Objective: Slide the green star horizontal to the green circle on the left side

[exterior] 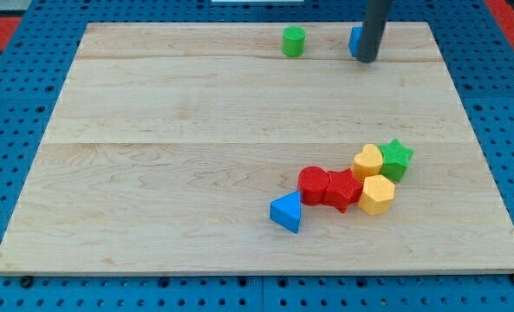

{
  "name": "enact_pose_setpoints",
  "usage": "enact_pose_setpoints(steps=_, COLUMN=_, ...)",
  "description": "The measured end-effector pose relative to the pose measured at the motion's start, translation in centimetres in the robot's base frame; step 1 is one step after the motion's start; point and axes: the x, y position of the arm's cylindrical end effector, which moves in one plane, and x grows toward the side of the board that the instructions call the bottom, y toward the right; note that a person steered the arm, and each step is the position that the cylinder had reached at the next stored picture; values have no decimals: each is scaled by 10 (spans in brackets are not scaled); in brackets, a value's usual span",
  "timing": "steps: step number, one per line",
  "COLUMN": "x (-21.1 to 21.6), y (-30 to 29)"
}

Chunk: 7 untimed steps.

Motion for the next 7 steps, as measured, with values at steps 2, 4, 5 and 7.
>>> enact_pose_setpoints(steps=2, x=107, y=28)
enact_pose_setpoints(steps=4, x=168, y=74)
enact_pose_setpoints(steps=5, x=175, y=62)
enact_pose_setpoints(steps=7, x=193, y=62)
